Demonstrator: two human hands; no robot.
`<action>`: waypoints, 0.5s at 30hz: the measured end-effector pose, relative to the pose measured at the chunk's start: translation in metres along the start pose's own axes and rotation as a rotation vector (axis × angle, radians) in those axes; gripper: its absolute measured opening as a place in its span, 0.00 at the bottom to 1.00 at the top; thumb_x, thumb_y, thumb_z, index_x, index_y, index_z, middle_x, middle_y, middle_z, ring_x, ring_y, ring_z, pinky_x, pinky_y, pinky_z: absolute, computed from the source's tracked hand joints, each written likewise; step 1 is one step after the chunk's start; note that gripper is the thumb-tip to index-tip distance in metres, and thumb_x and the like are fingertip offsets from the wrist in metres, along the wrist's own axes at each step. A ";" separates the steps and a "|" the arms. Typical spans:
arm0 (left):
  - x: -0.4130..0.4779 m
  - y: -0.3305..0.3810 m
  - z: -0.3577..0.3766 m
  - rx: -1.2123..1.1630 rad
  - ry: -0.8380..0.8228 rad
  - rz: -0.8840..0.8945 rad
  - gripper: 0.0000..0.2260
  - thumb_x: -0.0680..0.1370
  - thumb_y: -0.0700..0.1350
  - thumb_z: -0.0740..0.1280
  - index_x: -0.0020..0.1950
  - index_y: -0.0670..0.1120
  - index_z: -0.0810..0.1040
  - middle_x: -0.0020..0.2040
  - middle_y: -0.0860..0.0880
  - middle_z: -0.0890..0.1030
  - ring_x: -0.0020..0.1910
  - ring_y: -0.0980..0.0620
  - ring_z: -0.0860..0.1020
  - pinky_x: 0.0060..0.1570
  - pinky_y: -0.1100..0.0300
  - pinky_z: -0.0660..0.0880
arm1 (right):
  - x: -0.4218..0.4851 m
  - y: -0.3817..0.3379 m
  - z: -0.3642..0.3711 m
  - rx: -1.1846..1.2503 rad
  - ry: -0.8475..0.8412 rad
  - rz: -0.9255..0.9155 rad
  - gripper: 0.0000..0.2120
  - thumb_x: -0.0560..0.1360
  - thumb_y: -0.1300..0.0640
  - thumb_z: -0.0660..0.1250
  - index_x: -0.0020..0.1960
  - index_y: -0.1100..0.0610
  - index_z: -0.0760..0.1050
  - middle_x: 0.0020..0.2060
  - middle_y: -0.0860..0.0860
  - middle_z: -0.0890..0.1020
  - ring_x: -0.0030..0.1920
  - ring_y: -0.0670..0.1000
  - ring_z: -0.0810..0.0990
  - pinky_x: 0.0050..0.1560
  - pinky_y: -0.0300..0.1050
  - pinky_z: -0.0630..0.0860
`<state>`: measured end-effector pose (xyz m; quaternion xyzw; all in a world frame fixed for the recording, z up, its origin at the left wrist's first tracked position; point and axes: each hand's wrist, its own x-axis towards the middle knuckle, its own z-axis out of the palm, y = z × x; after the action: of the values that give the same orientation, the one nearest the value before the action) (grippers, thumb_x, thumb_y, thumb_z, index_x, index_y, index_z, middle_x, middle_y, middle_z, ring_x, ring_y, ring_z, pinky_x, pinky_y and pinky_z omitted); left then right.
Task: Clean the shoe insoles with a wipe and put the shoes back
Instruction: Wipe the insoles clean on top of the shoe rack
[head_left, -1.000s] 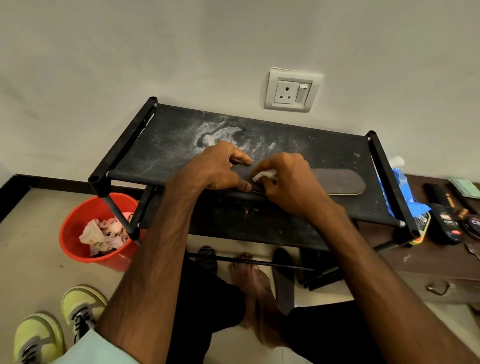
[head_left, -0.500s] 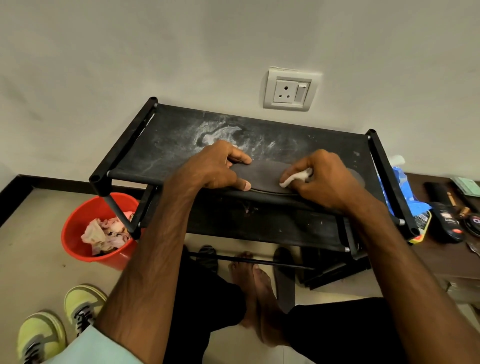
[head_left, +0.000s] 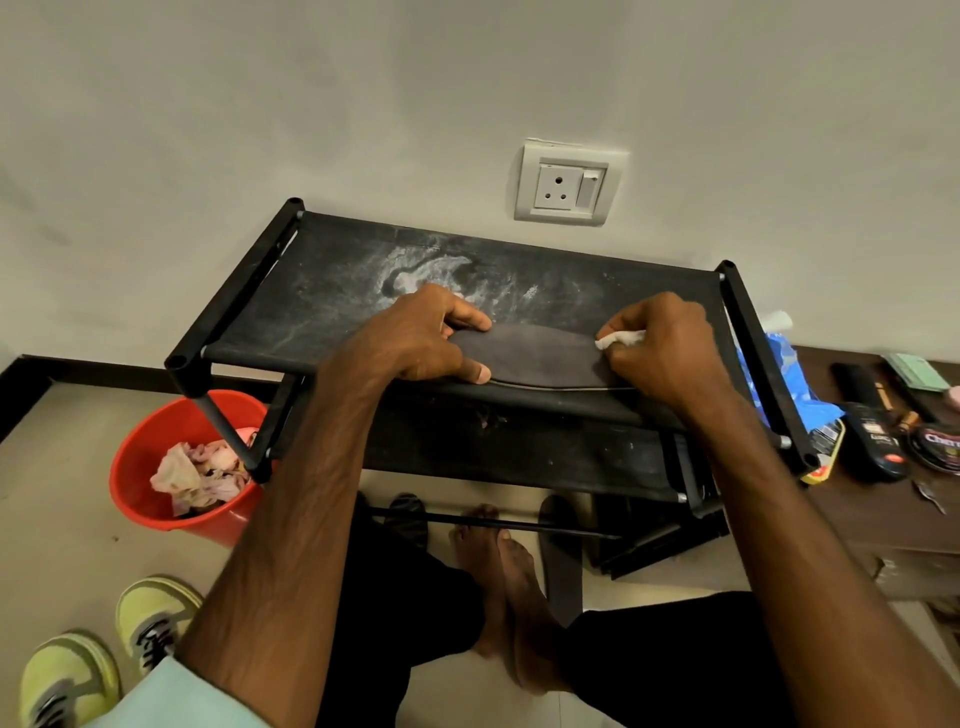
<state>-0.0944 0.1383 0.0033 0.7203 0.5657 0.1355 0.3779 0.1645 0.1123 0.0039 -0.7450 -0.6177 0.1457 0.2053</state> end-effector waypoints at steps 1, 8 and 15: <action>0.000 0.000 0.000 0.003 0.000 0.003 0.29 0.68 0.48 0.81 0.68 0.54 0.79 0.54 0.59 0.77 0.49 0.60 0.73 0.65 0.47 0.74 | -0.003 -0.008 0.005 -0.004 -0.021 -0.031 0.09 0.71 0.61 0.72 0.49 0.52 0.87 0.45 0.56 0.87 0.48 0.57 0.84 0.54 0.53 0.83; 0.001 -0.002 0.001 -0.001 0.002 0.010 0.29 0.68 0.49 0.81 0.68 0.55 0.79 0.62 0.56 0.79 0.55 0.54 0.74 0.65 0.45 0.73 | -0.019 -0.042 0.014 0.024 -0.223 -0.346 0.13 0.74 0.65 0.70 0.52 0.51 0.88 0.48 0.51 0.88 0.48 0.50 0.85 0.56 0.48 0.81; 0.002 -0.003 0.001 -0.017 -0.003 0.029 0.28 0.68 0.47 0.81 0.67 0.53 0.79 0.58 0.56 0.76 0.57 0.53 0.74 0.65 0.46 0.74 | 0.002 0.018 -0.014 0.037 -0.009 -0.021 0.07 0.73 0.60 0.73 0.45 0.49 0.87 0.42 0.50 0.87 0.44 0.49 0.84 0.53 0.50 0.83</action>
<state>-0.0953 0.1403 0.0004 0.7253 0.5536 0.1446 0.3828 0.1869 0.1095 0.0073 -0.7338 -0.6238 0.1584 0.2176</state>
